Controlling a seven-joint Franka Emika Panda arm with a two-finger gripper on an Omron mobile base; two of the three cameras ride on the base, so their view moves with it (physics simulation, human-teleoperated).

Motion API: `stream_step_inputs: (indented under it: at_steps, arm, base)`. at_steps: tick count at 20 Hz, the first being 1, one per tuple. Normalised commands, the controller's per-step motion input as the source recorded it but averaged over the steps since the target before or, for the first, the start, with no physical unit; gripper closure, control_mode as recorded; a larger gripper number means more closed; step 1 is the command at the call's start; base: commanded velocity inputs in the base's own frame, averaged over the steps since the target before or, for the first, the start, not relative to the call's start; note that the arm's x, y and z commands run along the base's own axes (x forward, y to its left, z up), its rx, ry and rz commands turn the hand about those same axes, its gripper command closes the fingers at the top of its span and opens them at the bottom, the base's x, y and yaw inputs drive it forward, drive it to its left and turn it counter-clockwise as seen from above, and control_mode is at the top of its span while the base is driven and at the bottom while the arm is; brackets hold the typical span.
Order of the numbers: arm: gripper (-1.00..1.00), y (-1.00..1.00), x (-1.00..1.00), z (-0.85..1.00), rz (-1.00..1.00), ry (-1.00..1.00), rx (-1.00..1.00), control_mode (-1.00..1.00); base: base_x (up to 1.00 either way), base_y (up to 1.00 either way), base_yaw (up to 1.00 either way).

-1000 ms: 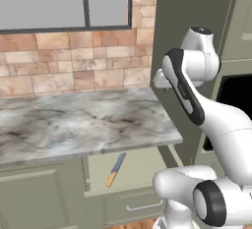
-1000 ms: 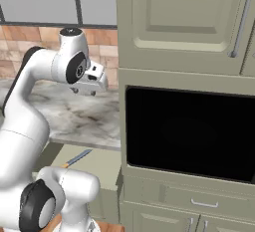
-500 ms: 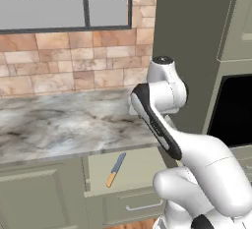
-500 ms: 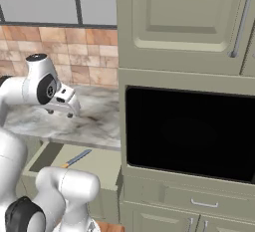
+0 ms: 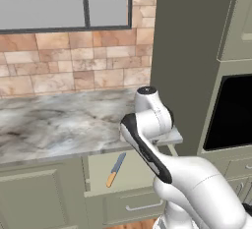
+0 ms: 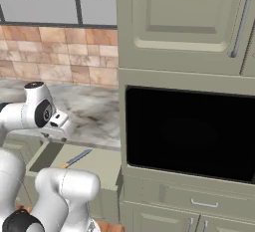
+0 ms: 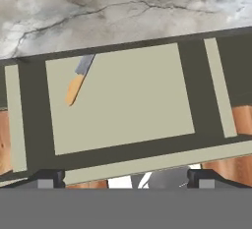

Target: Pick up the knife from the drawer and place it on the cutting board. Then place the meat from the plate to the cutting board.

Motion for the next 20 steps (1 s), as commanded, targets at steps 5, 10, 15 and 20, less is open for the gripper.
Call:
stream_step_inputs:
  at_steps: [5, 10, 15, 20]
  arm:
    - [-1.0, 0.07, 0.0, -0.38, 0.0, 0.05, 0.0, -1.0]
    - [-1.0, 0.15, 0.0, -0.42, -0.01, 0.12, 0.0, -1.0]
    - [-1.0, 0.32, 0.0, -0.45, 0.0, 0.09, 0.0, -1.0]
    - [-1.0, 0.46, 0.03, -0.43, -0.02, 0.03, 0.0, -1.0]
  base:
    - [0.0, 0.0, 0.0]
    - [0.0, 0.0, 0.0]
    - [0.0, 0.0, 0.0]
    - [0.0, 0.0, 0.0]
